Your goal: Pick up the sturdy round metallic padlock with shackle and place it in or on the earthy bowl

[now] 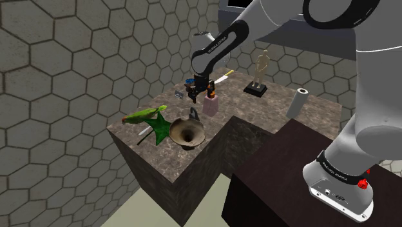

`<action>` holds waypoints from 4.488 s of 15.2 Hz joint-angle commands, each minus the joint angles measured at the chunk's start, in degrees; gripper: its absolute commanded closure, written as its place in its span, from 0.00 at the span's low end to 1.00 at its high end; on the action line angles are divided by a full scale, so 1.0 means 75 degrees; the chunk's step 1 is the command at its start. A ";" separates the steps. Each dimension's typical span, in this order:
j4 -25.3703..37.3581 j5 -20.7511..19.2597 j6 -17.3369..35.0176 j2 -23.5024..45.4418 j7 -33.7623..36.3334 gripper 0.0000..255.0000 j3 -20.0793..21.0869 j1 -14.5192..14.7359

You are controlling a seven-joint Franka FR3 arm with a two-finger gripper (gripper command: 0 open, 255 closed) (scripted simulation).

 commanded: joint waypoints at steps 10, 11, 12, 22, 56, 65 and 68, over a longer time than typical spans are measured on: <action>0.2636 0.0007 -0.0127 0.2572 0.0261 0.00 -0.0050 0.0166; 0.2650 0.0005 -0.0068 0.2645 0.0262 0.00 -0.0052 0.0169; 0.2669 0.0003 -0.0012 0.2720 0.0263 0.00 -0.0054 0.0172; 0.2732 -0.0002 0.0124 0.2920 0.0266 0.00 -0.0059 0.0180; 0.2467 0.0047 -0.1313 0.1217 0.0275 1.00 -0.0010 0.0140; 0.2648 0.0065 -0.1974 0.0736 0.0278 1.00 0.0004 0.0131; 0.2744 0.0071 -0.2208 0.0598 0.0279 1.00 0.0008 0.0129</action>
